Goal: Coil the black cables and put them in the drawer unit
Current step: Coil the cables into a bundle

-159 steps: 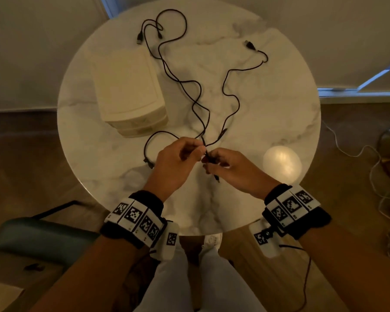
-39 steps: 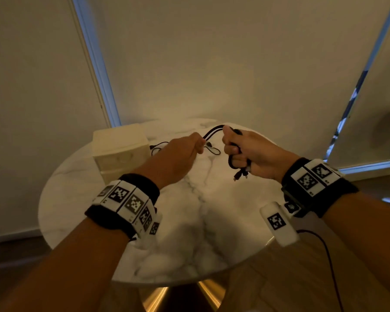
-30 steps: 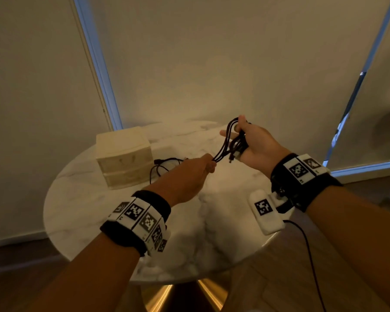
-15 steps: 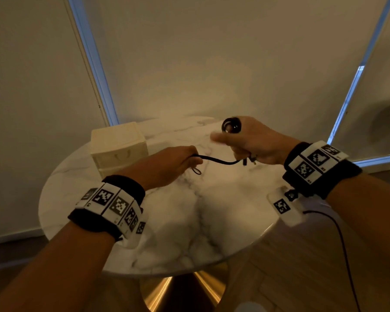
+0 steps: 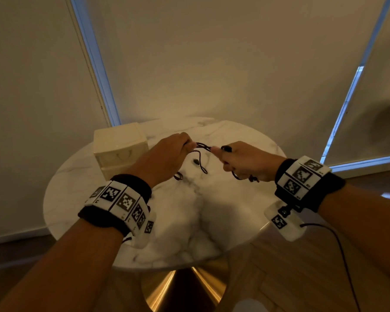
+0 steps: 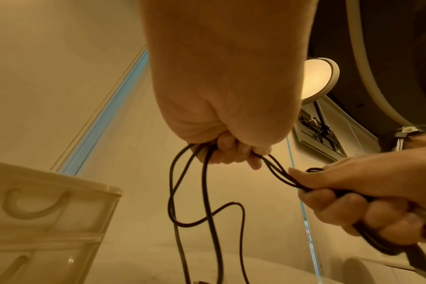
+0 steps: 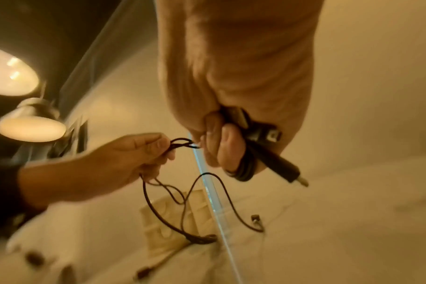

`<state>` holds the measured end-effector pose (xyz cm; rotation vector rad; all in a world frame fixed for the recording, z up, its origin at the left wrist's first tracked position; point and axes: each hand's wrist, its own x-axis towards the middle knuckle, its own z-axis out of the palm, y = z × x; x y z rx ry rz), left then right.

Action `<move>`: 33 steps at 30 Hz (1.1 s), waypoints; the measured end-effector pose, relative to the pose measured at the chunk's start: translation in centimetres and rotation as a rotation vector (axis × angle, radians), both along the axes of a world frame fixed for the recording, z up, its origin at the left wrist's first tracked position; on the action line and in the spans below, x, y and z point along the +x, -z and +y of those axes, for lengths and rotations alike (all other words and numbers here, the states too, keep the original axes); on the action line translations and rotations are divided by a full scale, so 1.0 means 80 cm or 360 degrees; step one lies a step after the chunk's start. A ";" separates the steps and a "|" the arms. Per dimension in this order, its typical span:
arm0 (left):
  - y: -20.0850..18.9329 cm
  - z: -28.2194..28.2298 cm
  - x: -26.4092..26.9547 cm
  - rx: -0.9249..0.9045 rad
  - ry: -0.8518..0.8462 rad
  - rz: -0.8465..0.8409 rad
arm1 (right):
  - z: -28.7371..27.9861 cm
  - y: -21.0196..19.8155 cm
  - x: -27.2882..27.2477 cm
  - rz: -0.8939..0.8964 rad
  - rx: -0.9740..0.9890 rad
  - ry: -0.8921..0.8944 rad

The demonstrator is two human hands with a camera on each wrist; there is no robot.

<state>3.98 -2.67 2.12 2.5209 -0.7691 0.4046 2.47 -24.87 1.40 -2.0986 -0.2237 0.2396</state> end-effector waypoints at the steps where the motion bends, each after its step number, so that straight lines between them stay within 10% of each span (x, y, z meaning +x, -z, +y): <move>1: 0.000 -0.001 -0.002 -0.0024 -0.0010 0.0005 | 0.000 0.001 0.002 0.0089 0.0230 0.0113; 6: 0.008 -0.008 -0.011 -0.0068 -0.0028 0.0016 | 0.004 -0.009 0.004 0.0386 0.1101 0.0402; 12: 0.002 -0.010 -0.012 -0.0057 0.0013 -0.0036 | 0.012 0.002 -0.001 0.0188 0.0703 0.0504; 21: 0.014 -0.031 -0.040 0.0021 0.0062 0.0172 | 0.005 -0.012 0.013 0.0411 0.1652 0.0690; 33: 0.027 -0.046 -0.037 0.0688 0.0193 -0.0487 | 0.023 0.008 0.006 -0.0044 0.0733 0.0731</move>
